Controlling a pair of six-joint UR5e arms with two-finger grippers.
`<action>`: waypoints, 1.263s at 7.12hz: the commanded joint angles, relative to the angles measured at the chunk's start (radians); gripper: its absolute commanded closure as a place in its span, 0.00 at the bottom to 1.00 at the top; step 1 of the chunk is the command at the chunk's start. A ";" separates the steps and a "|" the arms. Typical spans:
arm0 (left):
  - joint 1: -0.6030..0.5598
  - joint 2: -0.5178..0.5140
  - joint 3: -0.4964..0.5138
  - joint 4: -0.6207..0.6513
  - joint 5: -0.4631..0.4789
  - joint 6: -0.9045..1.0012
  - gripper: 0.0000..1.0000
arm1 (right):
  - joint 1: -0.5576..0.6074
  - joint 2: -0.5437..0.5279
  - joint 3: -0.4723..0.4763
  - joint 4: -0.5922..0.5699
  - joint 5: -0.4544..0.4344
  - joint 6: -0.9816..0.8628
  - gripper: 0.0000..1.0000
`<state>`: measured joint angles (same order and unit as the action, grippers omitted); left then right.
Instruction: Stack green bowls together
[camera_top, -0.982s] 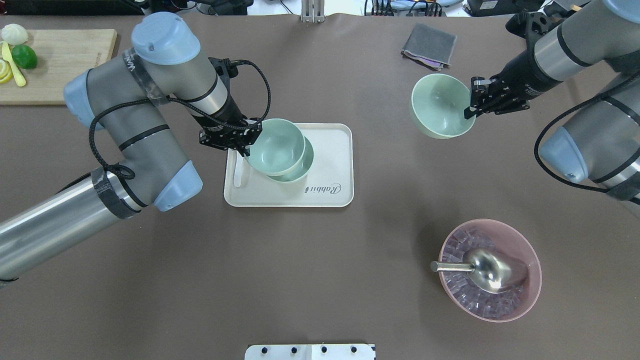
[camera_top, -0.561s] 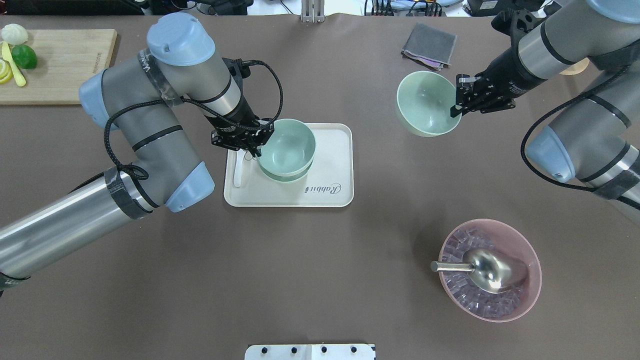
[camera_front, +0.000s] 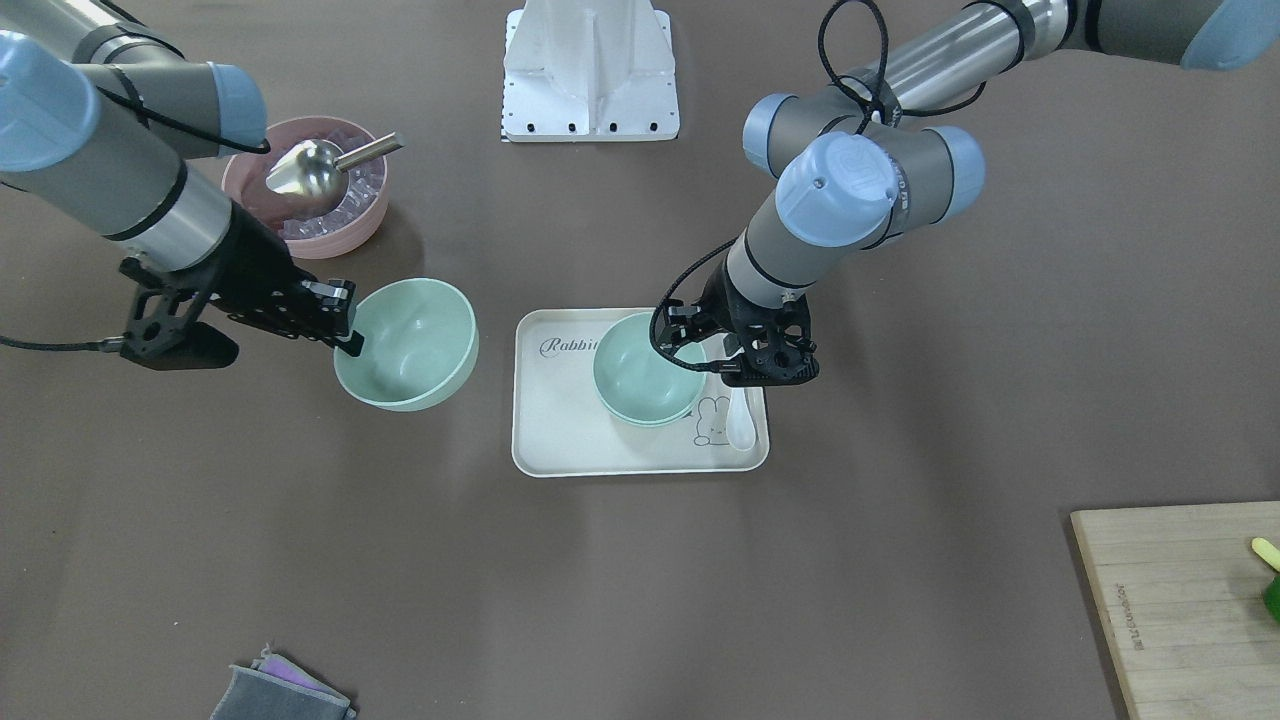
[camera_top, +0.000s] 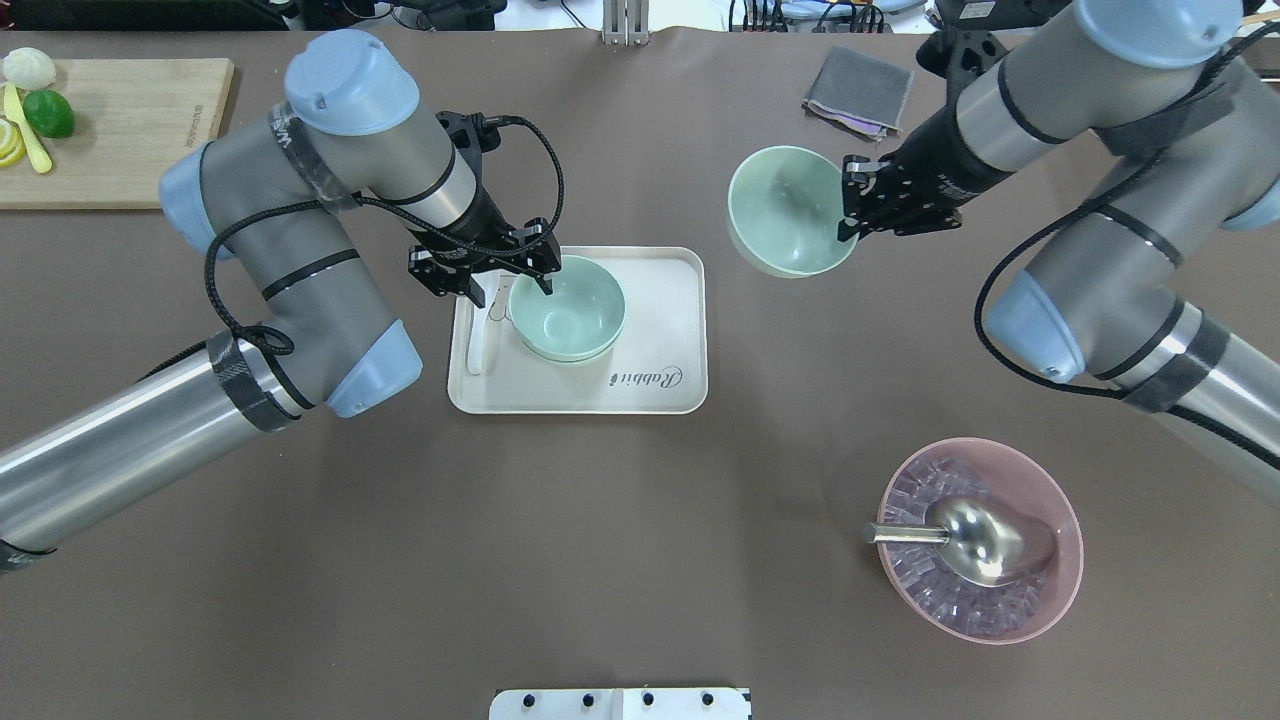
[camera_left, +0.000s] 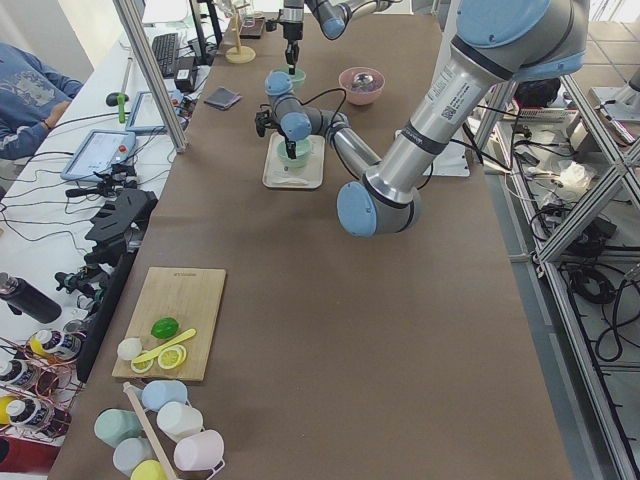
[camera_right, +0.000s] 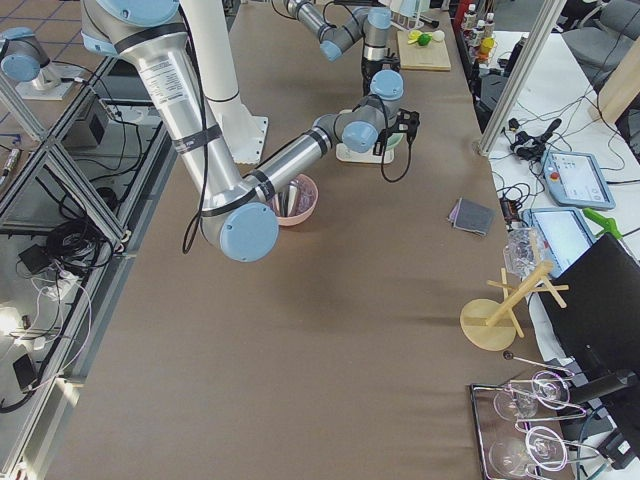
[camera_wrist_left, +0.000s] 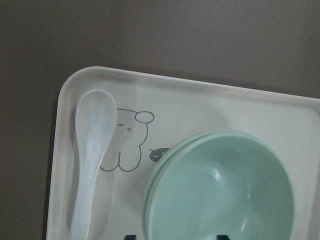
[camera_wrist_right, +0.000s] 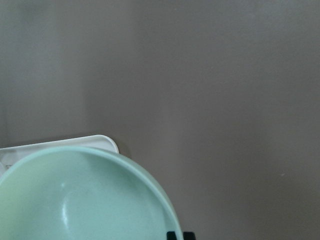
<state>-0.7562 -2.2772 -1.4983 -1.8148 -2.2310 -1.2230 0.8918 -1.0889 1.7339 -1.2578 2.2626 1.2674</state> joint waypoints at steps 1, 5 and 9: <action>-0.114 0.109 -0.101 0.005 -0.135 0.072 0.01 | -0.114 0.082 -0.019 0.000 -0.121 0.127 1.00; -0.300 0.323 -0.226 0.017 -0.239 0.315 0.01 | -0.263 0.285 -0.173 0.009 -0.299 0.282 1.00; -0.308 0.343 -0.234 0.020 -0.240 0.329 0.01 | -0.271 0.308 -0.220 0.011 -0.288 0.293 1.00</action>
<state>-1.0637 -1.9354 -1.7280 -1.7971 -2.4708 -0.8955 0.6237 -0.7810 1.5184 -1.2483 1.9709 1.5593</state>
